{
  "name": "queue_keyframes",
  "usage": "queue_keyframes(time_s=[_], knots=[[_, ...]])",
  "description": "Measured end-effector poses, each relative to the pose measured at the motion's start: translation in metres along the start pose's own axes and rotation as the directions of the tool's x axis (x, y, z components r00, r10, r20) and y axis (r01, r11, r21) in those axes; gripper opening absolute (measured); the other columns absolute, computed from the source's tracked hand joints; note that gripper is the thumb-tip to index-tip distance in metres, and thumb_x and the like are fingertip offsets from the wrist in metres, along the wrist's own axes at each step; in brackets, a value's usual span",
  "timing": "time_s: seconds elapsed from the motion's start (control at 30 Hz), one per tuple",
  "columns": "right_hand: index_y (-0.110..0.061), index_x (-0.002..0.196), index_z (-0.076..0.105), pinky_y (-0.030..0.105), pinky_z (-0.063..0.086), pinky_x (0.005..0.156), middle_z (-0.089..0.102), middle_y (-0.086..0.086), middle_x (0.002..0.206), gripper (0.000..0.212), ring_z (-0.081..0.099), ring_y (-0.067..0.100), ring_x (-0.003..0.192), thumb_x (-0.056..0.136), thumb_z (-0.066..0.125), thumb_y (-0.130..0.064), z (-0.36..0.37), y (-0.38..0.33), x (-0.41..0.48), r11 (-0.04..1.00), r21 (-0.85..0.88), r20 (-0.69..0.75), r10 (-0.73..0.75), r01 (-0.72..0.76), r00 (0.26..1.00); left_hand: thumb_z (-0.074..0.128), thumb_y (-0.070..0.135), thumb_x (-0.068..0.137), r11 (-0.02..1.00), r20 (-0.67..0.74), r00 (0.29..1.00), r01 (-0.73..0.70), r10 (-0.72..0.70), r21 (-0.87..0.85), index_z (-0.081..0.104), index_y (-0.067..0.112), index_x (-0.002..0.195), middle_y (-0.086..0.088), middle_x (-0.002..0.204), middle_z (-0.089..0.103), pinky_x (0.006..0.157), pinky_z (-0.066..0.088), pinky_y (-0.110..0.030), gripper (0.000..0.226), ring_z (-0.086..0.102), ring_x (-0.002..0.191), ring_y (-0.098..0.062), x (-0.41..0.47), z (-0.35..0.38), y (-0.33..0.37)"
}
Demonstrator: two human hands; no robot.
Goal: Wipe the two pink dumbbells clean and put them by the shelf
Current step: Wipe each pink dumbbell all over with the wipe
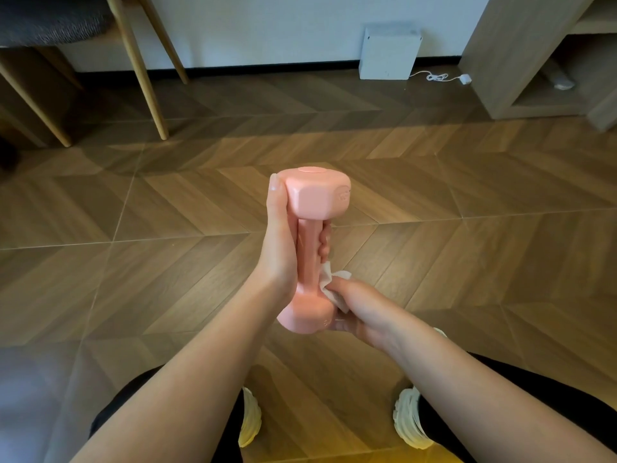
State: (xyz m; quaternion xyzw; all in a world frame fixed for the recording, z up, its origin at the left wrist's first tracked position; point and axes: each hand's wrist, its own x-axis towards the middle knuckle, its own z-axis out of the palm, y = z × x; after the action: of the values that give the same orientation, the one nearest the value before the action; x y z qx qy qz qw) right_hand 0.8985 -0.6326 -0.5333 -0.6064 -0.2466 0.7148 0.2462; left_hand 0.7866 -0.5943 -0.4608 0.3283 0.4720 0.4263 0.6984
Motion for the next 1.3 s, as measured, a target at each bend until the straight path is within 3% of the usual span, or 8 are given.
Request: queue_keyframes(time_s=[0.17,0.37,0.57,0.73,0.87,1.1,1.2,1.3], knots=[[-0.018,0.105,0.061,0.042,0.052,0.089,0.067,0.005,0.103,0.010,0.062,0.020,0.093,0.099,0.053,-0.018,-0.007,-0.003,-0.004,0.998,0.061,0.089,-0.015,0.009,0.996,0.011,0.076,0.092,0.997,0.010,0.997,-0.077,0.077,-0.022,0.059,0.006,0.089,-0.008,0.059,0.044,0.052,0.032,-0.031,0.085,0.036,0.051,-0.018,0.002,-0.003,0.000],[-0.019,0.097,0.062,0.036,0.055,0.078,0.067,0.002,0.088,0.007,0.062,0.016,0.078,0.098,0.057,-0.023,-0.006,-0.004,-0.004,1.000,0.024,0.084,-0.005,0.003,0.996,0.009,0.075,0.093,0.993,0.040,0.993,-0.108,0.110,-0.056,0.061,0.007,0.077,-0.011,0.062,0.041,0.051,0.030,-0.031,0.087,0.033,0.051,-0.021,0.002,-0.005,-0.001],[-0.021,0.090,0.060,0.043,0.054,0.092,0.063,0.002,0.087,0.013,0.058,0.018,0.080,0.096,0.057,-0.032,-0.006,-0.006,-0.008,0.996,-0.092,0.059,-0.010,0.015,0.998,0.006,0.077,0.089,0.987,0.081,0.992,-0.089,0.100,-0.136,0.054,0.006,0.059,-0.010,0.055,0.039,0.048,0.029,-0.029,0.090,0.032,0.045,-0.021,0.000,-0.006,0.003],[-0.016,0.104,0.057,0.048,0.055,0.088,0.066,0.004,0.088,0.011,0.063,0.021,0.080,0.099,0.050,-0.024,-0.009,-0.012,-0.012,0.997,-0.003,0.182,0.082,-0.083,0.980,0.002,0.076,0.090,0.977,0.140,0.984,-0.084,0.112,-0.196,0.062,0.007,0.061,-0.012,0.056,0.045,0.045,0.035,-0.025,0.096,0.037,0.045,-0.023,0.001,-0.007,0.003],[-0.014,0.106,0.060,0.053,0.051,0.099,0.067,0.004,0.093,0.013,0.063,0.023,0.089,0.097,0.054,-0.022,-0.007,-0.006,-0.008,0.997,0.064,0.050,0.043,-0.046,0.998,0.004,0.077,0.090,0.990,0.097,0.990,-0.093,0.103,-0.104,0.068,0.007,0.076,-0.013,0.063,0.053,0.055,0.041,-0.031,0.096,0.048,0.056,-0.023,0.005,-0.007,0.000],[-0.018,0.099,0.056,0.032,0.049,0.068,0.063,0.009,0.087,0.014,0.056,0.021,0.071,0.096,0.058,-0.031,0.004,0.001,-0.004,0.993,0.092,-0.160,0.087,-0.073,0.983,0.030,0.086,0.076,0.973,-0.120,0.987,-0.075,0.103,0.218,0.057,0.015,0.084,0.006,0.071,0.055,0.079,0.045,-0.038,0.076,0.052,0.078,-0.018,0.010,0.002,-0.010],[-0.019,0.099,0.056,0.029,0.048,0.065,0.063,0.006,0.085,0.010,0.056,0.016,0.066,0.097,0.056,-0.029,0.004,0.000,-0.005,0.992,0.109,-0.162,0.085,-0.068,0.983,0.028,0.079,0.087,0.970,-0.166,0.980,-0.066,0.106,0.233,0.057,0.015,0.083,0.005,0.070,0.056,0.077,0.046,-0.034,0.071,0.053,0.073,-0.015,0.007,0.002,-0.010],[-0.020,0.097,0.055,0.032,0.049,0.069,0.061,0.009,0.089,0.011,0.054,0.019,0.070,0.096,0.057,-0.031,0.004,0.000,-0.008,0.995,0.075,-0.147,0.081,-0.071,0.986,0.031,0.093,0.068,0.974,-0.160,0.980,-0.080,0.116,0.212,0.063,0.019,0.075,0.009,0.062,0.058,0.079,0.047,-0.043,0.081,0.054,0.074,-0.022,0.007,0.000,-0.011]])
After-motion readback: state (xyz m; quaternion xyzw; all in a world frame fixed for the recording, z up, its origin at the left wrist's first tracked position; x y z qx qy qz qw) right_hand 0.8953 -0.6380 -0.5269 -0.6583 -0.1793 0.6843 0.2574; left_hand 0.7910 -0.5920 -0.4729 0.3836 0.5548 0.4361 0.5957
